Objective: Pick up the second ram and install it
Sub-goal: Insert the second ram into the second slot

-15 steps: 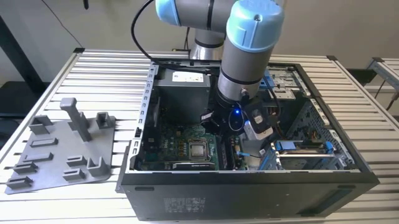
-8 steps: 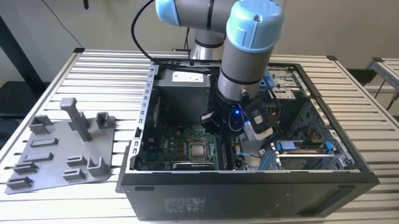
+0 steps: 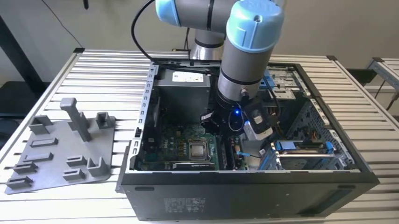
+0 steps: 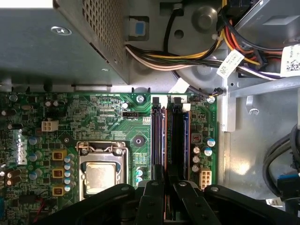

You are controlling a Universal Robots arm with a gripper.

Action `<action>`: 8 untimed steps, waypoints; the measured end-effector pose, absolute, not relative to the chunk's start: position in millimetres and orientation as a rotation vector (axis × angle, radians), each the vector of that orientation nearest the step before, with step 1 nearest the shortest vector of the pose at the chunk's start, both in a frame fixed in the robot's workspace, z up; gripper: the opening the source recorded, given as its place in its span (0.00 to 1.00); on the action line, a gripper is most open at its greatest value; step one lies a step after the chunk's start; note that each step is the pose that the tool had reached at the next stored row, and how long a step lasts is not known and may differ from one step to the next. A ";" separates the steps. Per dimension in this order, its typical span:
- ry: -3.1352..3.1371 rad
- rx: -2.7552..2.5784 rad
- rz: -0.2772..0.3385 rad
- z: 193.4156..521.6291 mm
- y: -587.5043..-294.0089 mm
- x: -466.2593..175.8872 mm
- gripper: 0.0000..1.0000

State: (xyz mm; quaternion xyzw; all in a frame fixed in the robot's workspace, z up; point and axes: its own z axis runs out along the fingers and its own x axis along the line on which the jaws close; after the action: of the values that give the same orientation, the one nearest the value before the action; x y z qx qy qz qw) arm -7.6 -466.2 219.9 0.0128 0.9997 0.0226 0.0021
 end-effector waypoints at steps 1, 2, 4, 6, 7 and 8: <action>3.137 0.040 0.070 220.0 -466.2 -7.6 0.14; 3.137 0.040 0.069 220.0 -466.3 -7.6 0.14; 3.137 0.040 0.068 220.0 -466.3 -7.6 0.14; 3.137 0.040 0.067 219.9 -466.3 -7.6 0.14; 3.137 0.040 0.067 219.6 -466.2 -7.6 0.14; 3.137 0.040 0.066 219.0 -466.2 -7.5 0.14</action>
State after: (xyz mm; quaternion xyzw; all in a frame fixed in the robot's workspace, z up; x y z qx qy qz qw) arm -7.5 -466.2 219.0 0.0128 0.9997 0.0210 0.0017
